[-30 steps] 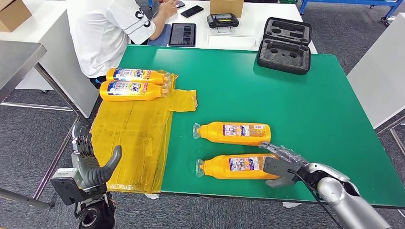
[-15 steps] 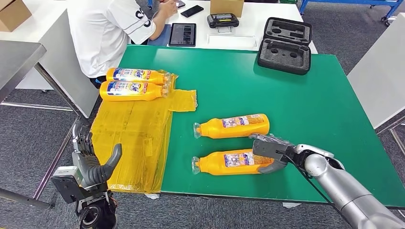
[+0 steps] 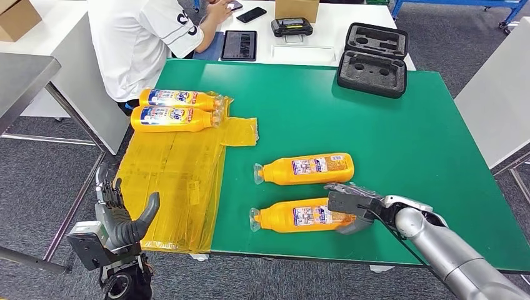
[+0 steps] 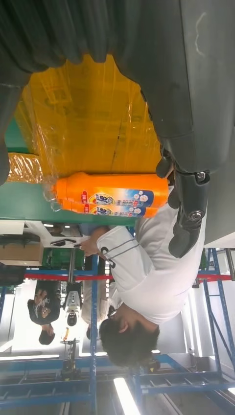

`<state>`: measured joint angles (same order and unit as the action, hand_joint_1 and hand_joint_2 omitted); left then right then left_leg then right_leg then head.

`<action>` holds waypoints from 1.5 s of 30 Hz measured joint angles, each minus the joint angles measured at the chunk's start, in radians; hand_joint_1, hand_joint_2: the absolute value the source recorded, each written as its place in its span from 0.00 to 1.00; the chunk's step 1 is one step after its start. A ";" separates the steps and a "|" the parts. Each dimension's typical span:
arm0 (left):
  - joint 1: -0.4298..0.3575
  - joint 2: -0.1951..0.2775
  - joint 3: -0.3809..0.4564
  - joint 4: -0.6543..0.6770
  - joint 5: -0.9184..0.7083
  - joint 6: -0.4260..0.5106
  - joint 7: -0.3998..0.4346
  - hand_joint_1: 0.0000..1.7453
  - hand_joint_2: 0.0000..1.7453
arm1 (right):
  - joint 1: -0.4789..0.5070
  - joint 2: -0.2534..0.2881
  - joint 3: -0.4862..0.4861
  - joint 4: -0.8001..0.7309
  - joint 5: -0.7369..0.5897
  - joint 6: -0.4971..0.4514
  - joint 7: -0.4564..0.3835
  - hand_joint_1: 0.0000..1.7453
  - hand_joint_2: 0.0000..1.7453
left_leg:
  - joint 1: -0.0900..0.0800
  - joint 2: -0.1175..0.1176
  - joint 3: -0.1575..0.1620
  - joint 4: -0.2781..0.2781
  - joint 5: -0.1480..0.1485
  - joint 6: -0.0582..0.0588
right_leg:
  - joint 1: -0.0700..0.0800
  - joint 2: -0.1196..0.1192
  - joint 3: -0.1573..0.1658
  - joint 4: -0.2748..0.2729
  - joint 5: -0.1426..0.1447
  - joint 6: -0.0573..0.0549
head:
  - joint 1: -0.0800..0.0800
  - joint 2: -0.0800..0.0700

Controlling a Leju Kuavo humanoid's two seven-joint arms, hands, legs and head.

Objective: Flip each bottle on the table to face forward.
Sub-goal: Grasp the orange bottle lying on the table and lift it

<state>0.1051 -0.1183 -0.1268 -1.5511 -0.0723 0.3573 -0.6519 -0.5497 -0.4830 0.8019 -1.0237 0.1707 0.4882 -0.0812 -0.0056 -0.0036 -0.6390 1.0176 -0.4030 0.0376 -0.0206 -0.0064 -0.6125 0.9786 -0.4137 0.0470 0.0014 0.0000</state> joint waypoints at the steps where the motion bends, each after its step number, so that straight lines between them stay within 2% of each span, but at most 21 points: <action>1: 0.000 0.000 0.000 0.000 0.001 -0.001 0.000 0.00 1.00 | 0.005 -0.003 0.000 -0.003 -0.002 0.000 0.002 0.00 1.00 | 0.000 0.000 0.000 0.000 0.000 0.000 | 0.000 0.000 0.000 0.000 0.000 0.000 | 0.000 0.000; 12: -0.018 0.004 -0.019 0.011 0.017 -0.007 0.002 0.00 1.00 | 0.074 -0.035 -0.005 -0.064 0.001 -0.019 0.022 0.00 1.00 | 0.000 0.000 0.001 0.000 0.000 0.000 | 0.000 0.000 0.000 0.000 0.000 0.000 | 0.000 0.000; 19: -0.018 0.006 -0.024 0.020 0.019 -0.023 0.001 0.00 1.00 | 0.171 -0.089 -0.044 -0.160 0.002 -0.033 0.028 0.00 1.00 | 0.000 0.000 0.001 0.000 -0.001 0.000 | 0.000 0.000 0.001 0.000 0.000 0.000 | 0.000 0.000; 24: -0.018 0.006 -0.024 0.025 0.019 -0.024 0.000 0.00 1.00 | 0.202 -0.107 -0.061 -0.197 0.003 -0.033 0.038 0.00 1.00 | 0.000 0.000 0.001 0.000 -0.001 0.000 | 0.000 0.000 0.001 0.000 0.000 0.000 | 0.000 0.000; 32: -0.018 0.007 -0.024 0.027 0.025 -0.030 0.000 0.00 1.00 | 0.207 -0.107 -0.077 -0.210 0.021 -0.020 0.044 0.00 1.00 | 0.000 0.000 0.001 0.000 0.000 0.000 | 0.000 0.000 0.002 0.000 0.000 0.000 | 0.000 0.000; 45: -0.016 0.007 -0.024 0.028 0.029 -0.024 0.002 0.00 1.00 | 0.162 -0.069 -0.077 -0.152 0.054 -0.045 0.041 0.00 1.00 | 0.000 0.000 0.001 0.000 0.000 0.000 | 0.000 0.000 0.002 0.000 0.000 0.000 | 0.000 0.000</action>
<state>0.0892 -0.1110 -0.1507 -1.5231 -0.0431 0.3328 -0.6499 -0.3878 -0.5520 0.7251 -1.1761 0.2244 0.4429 -0.0401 -0.0056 -0.0036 -0.6378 1.0175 -0.4033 0.0377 -0.0206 -0.0062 -0.6107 0.9784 -0.4138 0.0471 0.0014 0.0000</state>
